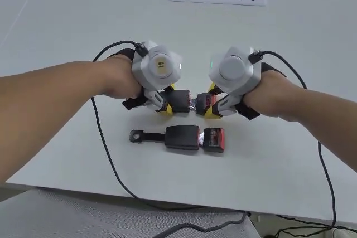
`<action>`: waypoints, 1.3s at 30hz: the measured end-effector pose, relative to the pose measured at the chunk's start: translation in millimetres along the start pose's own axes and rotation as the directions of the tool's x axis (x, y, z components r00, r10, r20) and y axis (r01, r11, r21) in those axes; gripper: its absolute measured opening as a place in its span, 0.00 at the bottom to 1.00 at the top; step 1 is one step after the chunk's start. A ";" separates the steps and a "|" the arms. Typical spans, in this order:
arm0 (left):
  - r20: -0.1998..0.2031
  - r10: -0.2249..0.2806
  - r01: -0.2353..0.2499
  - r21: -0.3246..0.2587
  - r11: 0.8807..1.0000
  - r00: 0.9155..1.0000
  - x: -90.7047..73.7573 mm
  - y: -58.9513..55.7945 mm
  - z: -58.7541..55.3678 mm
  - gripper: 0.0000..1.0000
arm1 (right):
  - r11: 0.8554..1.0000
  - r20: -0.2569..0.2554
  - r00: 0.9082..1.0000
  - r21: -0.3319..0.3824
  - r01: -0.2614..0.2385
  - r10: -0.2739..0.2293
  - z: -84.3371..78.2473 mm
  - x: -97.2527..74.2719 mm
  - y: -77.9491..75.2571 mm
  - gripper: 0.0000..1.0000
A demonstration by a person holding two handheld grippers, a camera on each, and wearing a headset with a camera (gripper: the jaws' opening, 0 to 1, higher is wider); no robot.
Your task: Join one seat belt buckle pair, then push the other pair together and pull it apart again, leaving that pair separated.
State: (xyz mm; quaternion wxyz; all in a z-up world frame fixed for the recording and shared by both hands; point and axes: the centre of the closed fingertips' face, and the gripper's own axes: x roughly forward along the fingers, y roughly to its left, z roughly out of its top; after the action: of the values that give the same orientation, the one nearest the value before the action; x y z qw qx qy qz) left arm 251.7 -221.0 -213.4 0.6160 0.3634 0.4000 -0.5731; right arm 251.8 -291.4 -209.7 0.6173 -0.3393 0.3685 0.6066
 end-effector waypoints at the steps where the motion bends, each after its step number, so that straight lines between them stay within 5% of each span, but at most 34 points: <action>1: -0.002 -0.001 0.001 0.001 1.000 1.000 0.1 0.2 -0.2 0.33 | 1.000 0.001 1.000 0.001 -0.001 0.001 0.6 0.0 1.9 0.32; 13: -0.007 0.000 0.000 -0.002 1.000 1.000 -0.5 -0.4 0.2 0.33 | 1.000 0.022 1.000 0.004 0.010 -0.010 -8.5 -5.5 2.1 0.32; 24: -0.008 0.002 -0.002 0.000 1.000 1.000 -0.8 -1.7 0.4 0.33 | 0.999 -0.018 0.999 0.034 0.033 -0.033 -57.1 -33.2 -8.9 0.32; 39: -0.018 0.003 -0.003 -0.007 1.000 1.000 -0.9 -0.8 -0.2 0.34 | 0.999 -0.076 0.997 0.033 0.034 -0.031 -113.3 -59.7 -1.4 0.33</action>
State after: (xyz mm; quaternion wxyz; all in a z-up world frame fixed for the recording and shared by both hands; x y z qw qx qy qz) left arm 250.8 -220.5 -212.7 0.6146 0.3668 0.4071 -0.5674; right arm 248.7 -419.3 -214.5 0.6185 -0.3572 0.3962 0.5770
